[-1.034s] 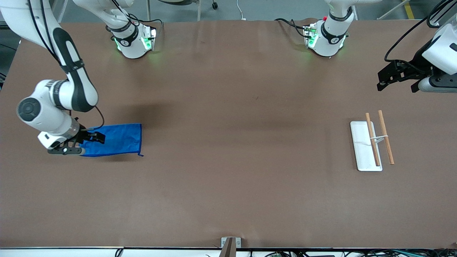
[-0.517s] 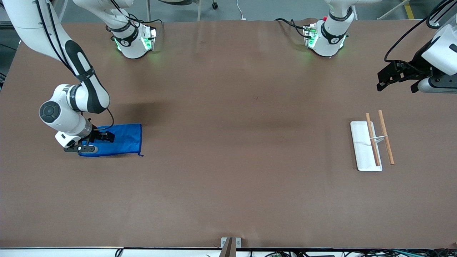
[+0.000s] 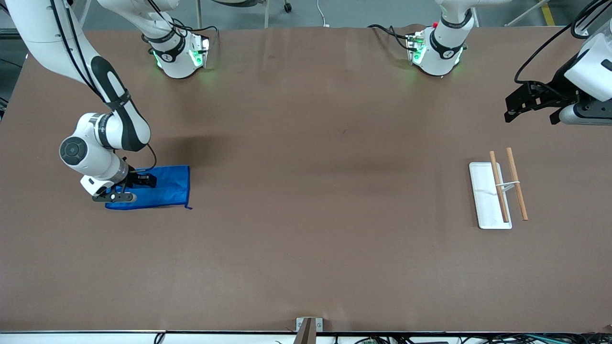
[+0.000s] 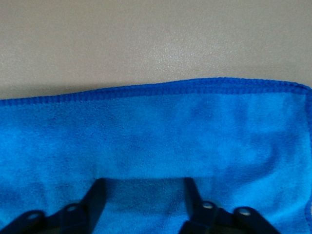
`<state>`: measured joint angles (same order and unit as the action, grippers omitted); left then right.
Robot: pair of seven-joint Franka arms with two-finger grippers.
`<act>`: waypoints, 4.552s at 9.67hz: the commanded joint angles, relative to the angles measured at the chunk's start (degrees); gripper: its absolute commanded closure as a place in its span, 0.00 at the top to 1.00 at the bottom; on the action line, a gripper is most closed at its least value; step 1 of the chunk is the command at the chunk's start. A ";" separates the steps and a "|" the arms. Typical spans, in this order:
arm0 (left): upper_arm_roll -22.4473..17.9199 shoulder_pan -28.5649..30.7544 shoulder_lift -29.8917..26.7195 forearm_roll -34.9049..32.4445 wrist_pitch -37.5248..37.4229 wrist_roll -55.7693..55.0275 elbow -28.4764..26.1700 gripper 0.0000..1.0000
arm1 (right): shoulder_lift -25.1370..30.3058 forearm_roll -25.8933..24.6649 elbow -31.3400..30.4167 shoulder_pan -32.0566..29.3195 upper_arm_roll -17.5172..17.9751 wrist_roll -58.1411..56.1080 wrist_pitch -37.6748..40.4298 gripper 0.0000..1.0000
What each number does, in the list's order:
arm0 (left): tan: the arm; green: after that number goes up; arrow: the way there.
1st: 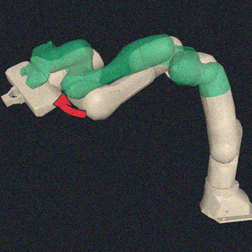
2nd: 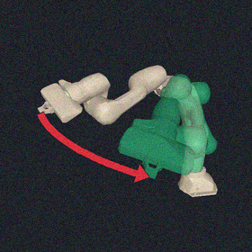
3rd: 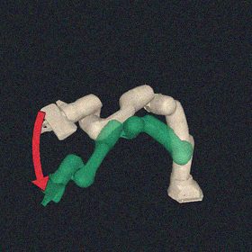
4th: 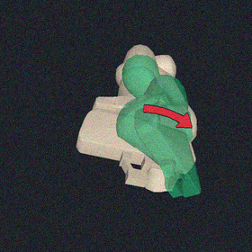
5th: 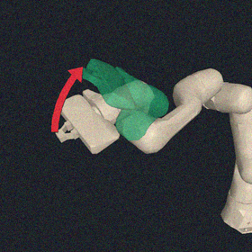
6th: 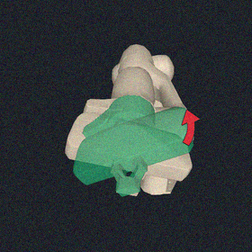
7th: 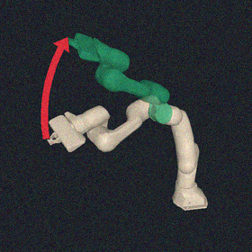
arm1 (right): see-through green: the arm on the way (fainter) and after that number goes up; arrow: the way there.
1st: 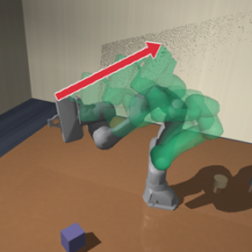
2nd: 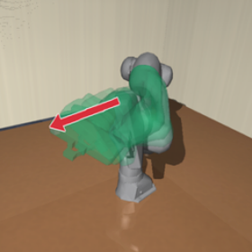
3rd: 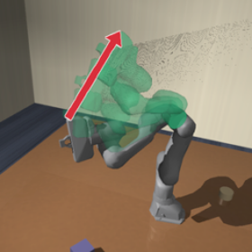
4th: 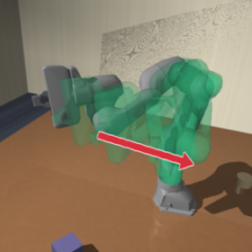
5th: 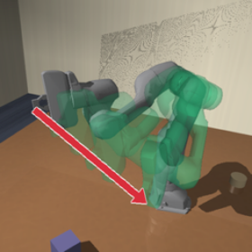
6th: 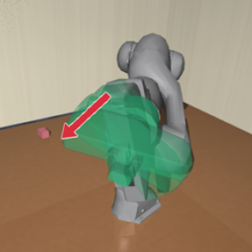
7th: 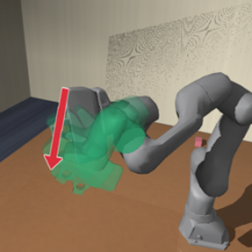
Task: Right arm passes towel to left arm to hang
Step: 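Reach the right gripper down to the blue towel's edge, then close the right gripper on the towel edge and lift it, then carry the towel toward center while the left gripper reaches toward it, then close the left gripper on the towel's loop corner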
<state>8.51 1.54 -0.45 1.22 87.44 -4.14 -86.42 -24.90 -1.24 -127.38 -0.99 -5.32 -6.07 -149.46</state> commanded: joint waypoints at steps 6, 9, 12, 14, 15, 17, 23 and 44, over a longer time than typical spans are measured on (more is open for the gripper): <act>0.28 0.48 5.02 0.80 -0.08 0.36 3.00 1.00 | 2.03 0.10 0.29 -0.06 1.61 0.62 3.97 0.00; 0.28 1.10 3.97 0.89 -0.34 1.32 2.83 1.00 | 9.40 0.10 4.59 0.20 4.77 0.97 19.26 0.00; 0.89 0.66 3.44 1.15 -1.92 1.50 2.66 1.00 | 14.16 6.13 10.02 0.20 10.48 4.75 31.47 0.00; 0.81 0.49 3.35 7.96 -2.71 1.76 2.39 1.00 | 16.18 15.25 13.90 0.20 13.13 5.02 37.56 0.00; 0.28 0.75 3.35 14.10 -4.11 4.64 2.22 1.00 | 16.63 20.61 14.26 0.20 14.18 5.02 38.27 0.00; -1.38 1.10 3.35 24.74 -12.17 10.17 -0.83 1.00 | 16.90 33.00 14.97 0.29 18.04 4.84 37.24 0.00; -2.79 -0.39 3.61 50.33 -11.25 20.29 -22.43 1.00 | 16.72 71.74 15.32 0.81 33.94 3.79 25.47 0.00; 10.30 -3.65 3.00 118.13 20.31 47.29 -51.48 0.99 | 9.69 127.98 16.99 6.53 45.92 -32.69 19.74 0.00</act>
<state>18.64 -2.15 2.69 118.23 106.25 41.39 -136.14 -15.49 124.78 -110.23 5.99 39.87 -37.35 -129.69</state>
